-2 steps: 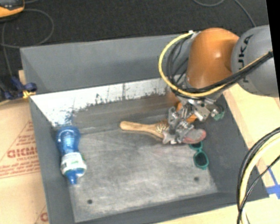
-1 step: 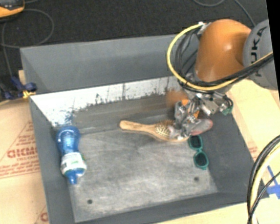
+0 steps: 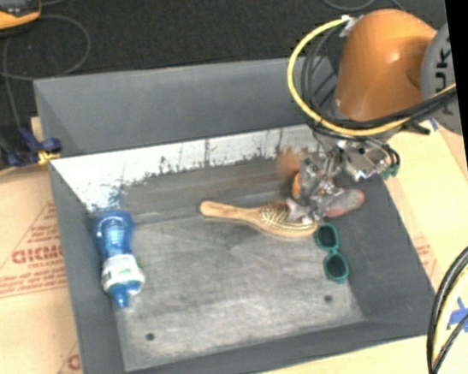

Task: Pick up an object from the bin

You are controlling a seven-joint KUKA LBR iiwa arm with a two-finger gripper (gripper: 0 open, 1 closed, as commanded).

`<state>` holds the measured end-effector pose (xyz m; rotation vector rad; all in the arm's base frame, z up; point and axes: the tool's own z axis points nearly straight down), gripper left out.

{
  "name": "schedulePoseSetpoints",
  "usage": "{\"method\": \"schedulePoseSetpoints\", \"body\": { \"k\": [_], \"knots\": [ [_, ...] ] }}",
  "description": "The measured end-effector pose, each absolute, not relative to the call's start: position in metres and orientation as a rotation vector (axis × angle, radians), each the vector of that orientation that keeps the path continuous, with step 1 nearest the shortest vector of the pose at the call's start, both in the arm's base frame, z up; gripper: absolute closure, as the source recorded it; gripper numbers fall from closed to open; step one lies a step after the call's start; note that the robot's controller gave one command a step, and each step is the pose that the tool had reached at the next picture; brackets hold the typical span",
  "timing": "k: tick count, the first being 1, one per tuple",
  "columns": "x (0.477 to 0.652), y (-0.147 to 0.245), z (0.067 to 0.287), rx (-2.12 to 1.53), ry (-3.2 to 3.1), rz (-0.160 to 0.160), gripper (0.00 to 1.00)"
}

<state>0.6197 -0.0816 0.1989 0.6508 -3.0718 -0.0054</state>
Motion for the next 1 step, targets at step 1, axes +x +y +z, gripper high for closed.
{"method": "schedulePoseSetpoints", "body": {
  "k": [1],
  "knots": [
    [0.6344, -0.0921, 0.2769, 0.619, -3.084, 0.003, 1.00]
  ]
}}
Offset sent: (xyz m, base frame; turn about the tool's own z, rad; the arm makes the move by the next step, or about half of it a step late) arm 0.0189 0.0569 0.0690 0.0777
